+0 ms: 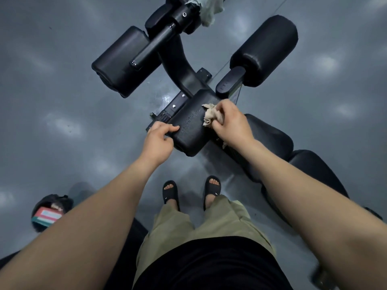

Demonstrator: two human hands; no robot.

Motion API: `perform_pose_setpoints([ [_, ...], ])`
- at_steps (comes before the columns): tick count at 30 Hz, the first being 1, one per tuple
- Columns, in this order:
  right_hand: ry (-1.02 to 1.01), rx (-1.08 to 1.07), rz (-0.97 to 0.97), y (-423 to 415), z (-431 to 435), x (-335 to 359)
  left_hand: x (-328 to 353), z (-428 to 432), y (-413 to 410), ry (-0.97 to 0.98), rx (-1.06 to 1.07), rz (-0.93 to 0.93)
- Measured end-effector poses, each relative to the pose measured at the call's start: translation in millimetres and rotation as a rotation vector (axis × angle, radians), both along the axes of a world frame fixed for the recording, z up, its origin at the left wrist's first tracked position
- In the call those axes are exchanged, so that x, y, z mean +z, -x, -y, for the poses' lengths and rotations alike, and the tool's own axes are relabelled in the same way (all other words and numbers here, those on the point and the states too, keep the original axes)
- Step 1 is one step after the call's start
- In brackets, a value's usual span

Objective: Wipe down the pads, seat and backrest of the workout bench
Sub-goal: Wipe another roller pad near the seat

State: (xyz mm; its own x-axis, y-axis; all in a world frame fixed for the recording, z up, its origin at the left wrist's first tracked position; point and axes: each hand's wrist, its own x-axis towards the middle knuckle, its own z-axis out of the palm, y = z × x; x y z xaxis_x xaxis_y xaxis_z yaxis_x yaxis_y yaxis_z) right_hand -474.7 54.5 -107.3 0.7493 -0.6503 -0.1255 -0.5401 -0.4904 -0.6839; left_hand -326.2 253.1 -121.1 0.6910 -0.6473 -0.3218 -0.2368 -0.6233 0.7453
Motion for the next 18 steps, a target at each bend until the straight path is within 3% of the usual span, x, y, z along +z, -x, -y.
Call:
perform_pose_setpoints([
  [4, 0.01, -0.205, 0.095, -15, 29, 1, 9, 0, 7, -0.008, 0.005, -0.002],
  [15, 0.2, 0.167, 0.015, -30, 23, -6, 7, -12, 19, -0.032, -0.129, 0.164],
  [18, 0.135, 0.088, 0.065, -34, 29, -1, 6, -12, 14, -0.036, -0.107, 0.138],
])
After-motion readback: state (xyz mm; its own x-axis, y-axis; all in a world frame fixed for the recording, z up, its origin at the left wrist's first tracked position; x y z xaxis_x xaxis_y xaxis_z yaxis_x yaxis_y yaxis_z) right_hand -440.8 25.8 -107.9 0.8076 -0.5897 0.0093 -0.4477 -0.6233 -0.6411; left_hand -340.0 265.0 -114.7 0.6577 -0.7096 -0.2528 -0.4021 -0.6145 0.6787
